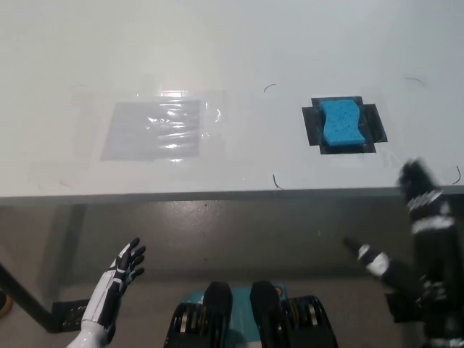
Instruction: A soft sponge is kept on the balc marked spot on the table infront of the robot and it uses its right hand fist to press down on it and drrags it across the table in a back and forth manner twice to clean it
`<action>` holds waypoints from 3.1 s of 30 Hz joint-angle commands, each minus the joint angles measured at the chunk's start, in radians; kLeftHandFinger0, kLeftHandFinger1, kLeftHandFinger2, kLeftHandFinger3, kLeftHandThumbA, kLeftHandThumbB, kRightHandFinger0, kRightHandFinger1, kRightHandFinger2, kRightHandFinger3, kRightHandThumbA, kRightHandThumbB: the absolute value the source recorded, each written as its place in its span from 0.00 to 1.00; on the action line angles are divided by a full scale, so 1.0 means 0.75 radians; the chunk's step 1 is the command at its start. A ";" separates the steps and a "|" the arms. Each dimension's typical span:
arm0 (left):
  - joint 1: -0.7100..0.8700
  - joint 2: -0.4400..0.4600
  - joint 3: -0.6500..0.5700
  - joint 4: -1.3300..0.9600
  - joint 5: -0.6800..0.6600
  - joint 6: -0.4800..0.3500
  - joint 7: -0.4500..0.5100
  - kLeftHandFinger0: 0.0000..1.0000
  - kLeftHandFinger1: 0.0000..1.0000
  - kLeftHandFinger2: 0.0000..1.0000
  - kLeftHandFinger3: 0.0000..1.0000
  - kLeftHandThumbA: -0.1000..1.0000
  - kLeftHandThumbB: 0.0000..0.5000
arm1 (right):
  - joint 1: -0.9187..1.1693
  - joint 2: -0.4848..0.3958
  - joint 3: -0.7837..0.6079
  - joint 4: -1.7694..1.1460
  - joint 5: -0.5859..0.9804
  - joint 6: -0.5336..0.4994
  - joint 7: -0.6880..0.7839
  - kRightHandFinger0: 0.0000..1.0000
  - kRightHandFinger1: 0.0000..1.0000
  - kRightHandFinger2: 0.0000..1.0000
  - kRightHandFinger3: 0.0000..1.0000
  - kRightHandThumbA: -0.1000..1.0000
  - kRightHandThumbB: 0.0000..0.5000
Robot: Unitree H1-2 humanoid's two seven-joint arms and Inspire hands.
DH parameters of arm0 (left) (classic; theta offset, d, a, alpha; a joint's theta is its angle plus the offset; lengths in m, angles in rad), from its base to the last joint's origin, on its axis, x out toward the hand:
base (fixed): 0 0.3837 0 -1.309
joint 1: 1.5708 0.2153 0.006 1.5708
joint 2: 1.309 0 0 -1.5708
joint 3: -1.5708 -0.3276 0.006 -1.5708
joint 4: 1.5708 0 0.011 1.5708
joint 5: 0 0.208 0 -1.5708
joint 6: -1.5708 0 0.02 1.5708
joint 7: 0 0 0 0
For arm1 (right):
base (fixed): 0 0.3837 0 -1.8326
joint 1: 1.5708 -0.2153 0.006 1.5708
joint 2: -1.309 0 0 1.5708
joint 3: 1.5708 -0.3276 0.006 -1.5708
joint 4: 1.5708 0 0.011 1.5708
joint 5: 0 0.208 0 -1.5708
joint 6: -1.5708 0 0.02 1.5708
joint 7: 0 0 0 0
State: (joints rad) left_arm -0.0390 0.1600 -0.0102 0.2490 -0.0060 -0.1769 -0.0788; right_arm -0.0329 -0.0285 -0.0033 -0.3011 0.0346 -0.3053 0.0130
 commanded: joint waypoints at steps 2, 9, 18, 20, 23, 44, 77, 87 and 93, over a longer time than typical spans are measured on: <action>-0.023 0.027 -0.003 -0.016 0.019 -0.083 -0.019 1.00 1.00 1.00 1.00 1.00 0.91 | -0.173 -0.008 -0.082 -0.244 0.079 0.168 -0.071 0.00 0.00 0.00 0.01 1.00 0.50; -0.028 0.023 0.002 -0.014 0.012 -0.075 -0.019 1.00 1.00 1.00 1.00 1.00 0.95 | -0.405 -0.060 -0.103 -0.373 0.136 0.365 -0.052 0.00 0.00 0.00 0.00 1.00 0.09; -0.045 0.027 0.005 -0.015 0.008 -0.069 -0.024 1.00 1.00 1.00 1.00 1.00 0.97 | -0.702 -0.082 -0.107 -0.271 -0.009 0.493 -0.074 0.00 0.00 0.04 0.07 0.03 0.00; -0.042 0.025 0.008 -0.015 0.005 -0.076 -0.022 1.00 1.00 1.00 1.00 1.00 0.96 | -0.738 -0.082 -0.098 -0.207 -0.022 0.482 -0.066 0.00 0.01 0.17 0.21 0.00 0.00; -0.039 0.030 0.008 -0.009 0.010 -0.085 -0.023 1.00 1.00 1.00 1.00 1.00 0.95 | -0.786 -0.080 -0.087 -0.106 -0.038 0.465 -0.062 0.00 0.02 0.24 0.26 0.00 0.00; 0.015 0.024 0.004 0.000 0.019 -0.101 -0.017 1.00 1.00 1.00 1.00 1.00 0.99 | -1.417 -0.036 -0.158 1.399 -0.031 0.075 -0.244 0.00 0.02 0.32 0.24 0.06 0.00; 0.055 0.024 -0.034 0.001 0.040 -0.120 -0.041 1.00 1.00 1.00 1.00 1.00 0.99 | -1.381 -0.041 -0.400 2.317 0.163 0.051 -0.244 0.00 0.13 0.53 0.45 0.24 0.00; 0.021 0.032 -0.035 0.002 0.050 -0.122 -0.046 1.00 1.00 1.00 1.00 1.00 0.98 | -1.330 -0.028 -0.399 2.325 0.185 0.071 -0.233 0.00 0.01 0.41 0.29 0.26 0.00; 0.015 0.033 -0.032 0.000 0.056 -0.123 -0.040 1.00 1.00 1.00 1.00 1.00 0.95 | -1.380 0.006 -0.395 2.321 0.187 0.094 -0.205 0.00 0.11 0.52 0.40 0.32 0.00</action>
State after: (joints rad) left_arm -0.0152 0.1694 -0.0372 0.2679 0.0305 -0.2366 -0.1029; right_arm -1.0561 -0.0610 -0.2968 1.4254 0.1446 -0.2797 -0.1426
